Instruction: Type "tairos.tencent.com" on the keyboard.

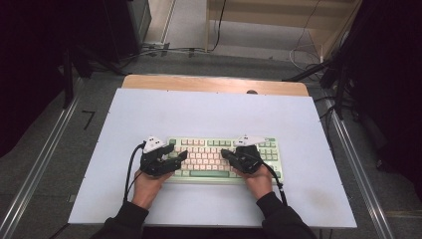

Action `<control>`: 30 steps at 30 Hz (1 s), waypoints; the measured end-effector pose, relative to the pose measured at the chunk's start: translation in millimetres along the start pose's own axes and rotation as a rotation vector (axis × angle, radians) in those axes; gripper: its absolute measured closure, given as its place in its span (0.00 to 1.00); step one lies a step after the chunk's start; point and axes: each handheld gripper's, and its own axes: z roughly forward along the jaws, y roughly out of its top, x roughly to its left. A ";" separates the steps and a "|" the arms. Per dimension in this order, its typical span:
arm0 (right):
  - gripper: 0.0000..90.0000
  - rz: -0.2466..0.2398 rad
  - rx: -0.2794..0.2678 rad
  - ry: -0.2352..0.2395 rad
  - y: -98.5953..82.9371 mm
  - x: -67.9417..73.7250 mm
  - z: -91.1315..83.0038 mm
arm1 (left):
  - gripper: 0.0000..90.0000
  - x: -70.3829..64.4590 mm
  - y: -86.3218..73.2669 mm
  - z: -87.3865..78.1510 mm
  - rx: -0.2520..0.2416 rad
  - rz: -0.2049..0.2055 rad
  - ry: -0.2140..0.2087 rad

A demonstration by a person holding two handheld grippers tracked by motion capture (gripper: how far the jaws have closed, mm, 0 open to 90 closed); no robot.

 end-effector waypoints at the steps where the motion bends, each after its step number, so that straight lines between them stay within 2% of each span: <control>1: 0.98 -0.001 0.002 -0.002 0.3 0.3 0.3 | 0.45 0.0 0.0 0.0 0.000 0.000 0.000; 17: 0.98 -0.007 0.042 -0.007 1.7 1.3 4.7 | 0.45 0.6 -0.1 -0.1 0.000 -0.003 0.003; 19: 0.97 -0.007 0.030 -0.004 2.1 1.9 1.8 | 0.45 0.6 -0.1 0.0 0.000 -0.003 0.003; 21: 0.90 0.006 0.014 0.008 2.9 1.2 -2.0 | 0.45 0.5 -0.1 0.2 0.000 -0.002 0.003; 23: 0.79 0.016 0.001 0.018 3.6 -0.4 -6.4 | 0.45 0.4 -0.1 0.1 0.000 0.000 0.004; 26: 0.56 0.023 -0.024 0.013 4.4 -2.6 -15.5 | 0.45 0.2 -0.2 0.2 -0.002 0.001 0.007; 30: 0.43 0.035 -0.045 -0.001 2.6 -8.1 -25.7 | 0.45 0.1 -0.1 -0.1 -0.003 0.001 0.010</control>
